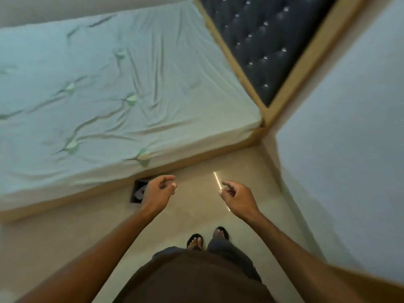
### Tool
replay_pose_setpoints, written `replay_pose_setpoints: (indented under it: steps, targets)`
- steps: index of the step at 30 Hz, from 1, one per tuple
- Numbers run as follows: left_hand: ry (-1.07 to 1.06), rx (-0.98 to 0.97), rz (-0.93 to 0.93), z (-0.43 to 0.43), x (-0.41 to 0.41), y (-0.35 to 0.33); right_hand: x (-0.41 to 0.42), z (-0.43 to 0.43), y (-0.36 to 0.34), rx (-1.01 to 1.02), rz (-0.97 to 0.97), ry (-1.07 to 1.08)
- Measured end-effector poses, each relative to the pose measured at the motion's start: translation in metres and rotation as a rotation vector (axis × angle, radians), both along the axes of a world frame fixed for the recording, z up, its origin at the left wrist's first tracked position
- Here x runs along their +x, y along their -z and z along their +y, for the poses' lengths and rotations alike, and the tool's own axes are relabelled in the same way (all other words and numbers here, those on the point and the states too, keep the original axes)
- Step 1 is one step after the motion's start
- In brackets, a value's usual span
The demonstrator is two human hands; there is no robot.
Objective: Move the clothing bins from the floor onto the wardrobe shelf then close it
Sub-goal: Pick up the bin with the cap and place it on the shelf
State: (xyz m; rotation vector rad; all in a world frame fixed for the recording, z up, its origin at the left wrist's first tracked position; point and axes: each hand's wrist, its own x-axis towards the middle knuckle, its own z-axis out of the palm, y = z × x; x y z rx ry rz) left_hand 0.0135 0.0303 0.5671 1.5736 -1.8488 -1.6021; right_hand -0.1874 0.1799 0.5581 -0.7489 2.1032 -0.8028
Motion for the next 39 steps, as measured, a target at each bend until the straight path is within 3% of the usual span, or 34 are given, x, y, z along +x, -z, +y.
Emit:
replay_pose_setpoints:
  steps: [10,17,21,28,35,39]
  targets:
    - [-0.537,0.145,-0.068,-0.086,0.097,0.027,0.067,-0.211,0.042,0.023,-0.113,-0.513]
    - [-0.662,0.263,-0.156,-0.147,0.142,0.111,0.127,-0.302,0.143,0.173,-0.154,-0.674]
    - [-0.537,0.305,-0.214,-0.192,0.173,0.207,0.157,-0.336,0.242,0.309,-0.161,-0.622]
    - [-0.204,0.351,-0.287,-0.274,0.218,0.402,0.201,-0.355,0.421,0.503,-0.201,-0.316]
    - [0.169,0.384,-0.509,-0.32,0.247,0.582,0.236,-0.358,0.569,0.599,-0.189,-0.232]
    - [0.34,0.384,-0.481,-0.314,0.248,0.644,0.239,-0.363,0.625,0.623,-0.164,-0.204]
